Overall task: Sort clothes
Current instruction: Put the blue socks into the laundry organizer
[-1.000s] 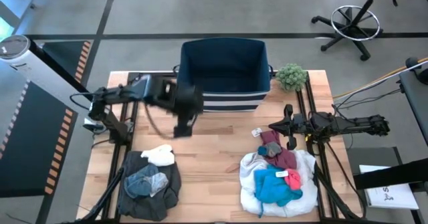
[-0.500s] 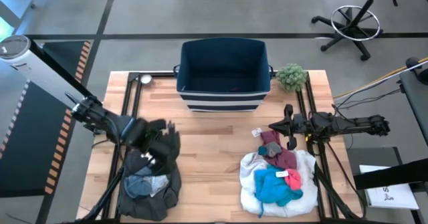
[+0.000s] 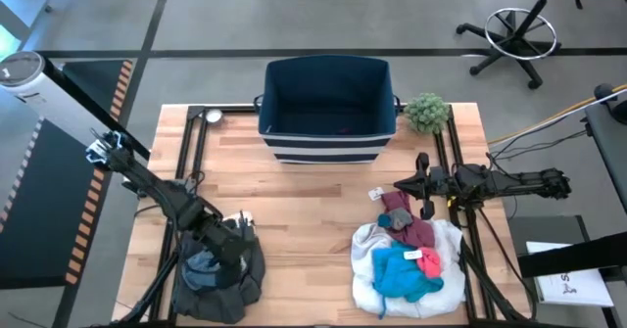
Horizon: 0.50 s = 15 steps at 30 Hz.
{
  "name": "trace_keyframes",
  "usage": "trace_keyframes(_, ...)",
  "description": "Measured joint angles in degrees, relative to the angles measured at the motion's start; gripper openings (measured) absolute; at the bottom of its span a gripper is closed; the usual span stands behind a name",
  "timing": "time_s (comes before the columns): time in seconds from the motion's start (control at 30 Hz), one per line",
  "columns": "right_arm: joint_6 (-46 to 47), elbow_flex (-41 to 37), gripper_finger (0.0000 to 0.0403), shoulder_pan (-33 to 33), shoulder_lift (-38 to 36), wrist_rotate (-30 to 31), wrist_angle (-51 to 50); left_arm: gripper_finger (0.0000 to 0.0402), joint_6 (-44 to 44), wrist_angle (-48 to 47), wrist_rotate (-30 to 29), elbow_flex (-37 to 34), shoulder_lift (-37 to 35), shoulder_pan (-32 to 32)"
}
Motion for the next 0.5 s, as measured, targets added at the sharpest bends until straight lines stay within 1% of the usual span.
trace_keyframes(0.1, 0.0, 0.0, 0.0, 0.01, 0.02, 0.0, 0.0, 0.0025, -4.99, 0.37, 4.41, -2.51, 0.03, -1.43)
trace_keyframes(0.17, 0.0, 0.0, 0.0, 0.01, 0.01, 0.0, 0.0, 0.0043, -6.7, -0.31, 6.17, -3.16, 0.63, -2.61)
trace_keyframes(0.27, 0.02, 0.0, 0.0, 0.01, 0.0, 0.0, 0.0, 0.008, -8.52, -2.22, 7.31, -3.17, 1.44, -4.28)
trace_keyframes(0.5, 0.02, 0.0, 0.0, 0.02, 0.02, 0.0, 0.0, 0.0182, -13.51, -10.17, 7.85, -2.89, 2.37, -8.03)
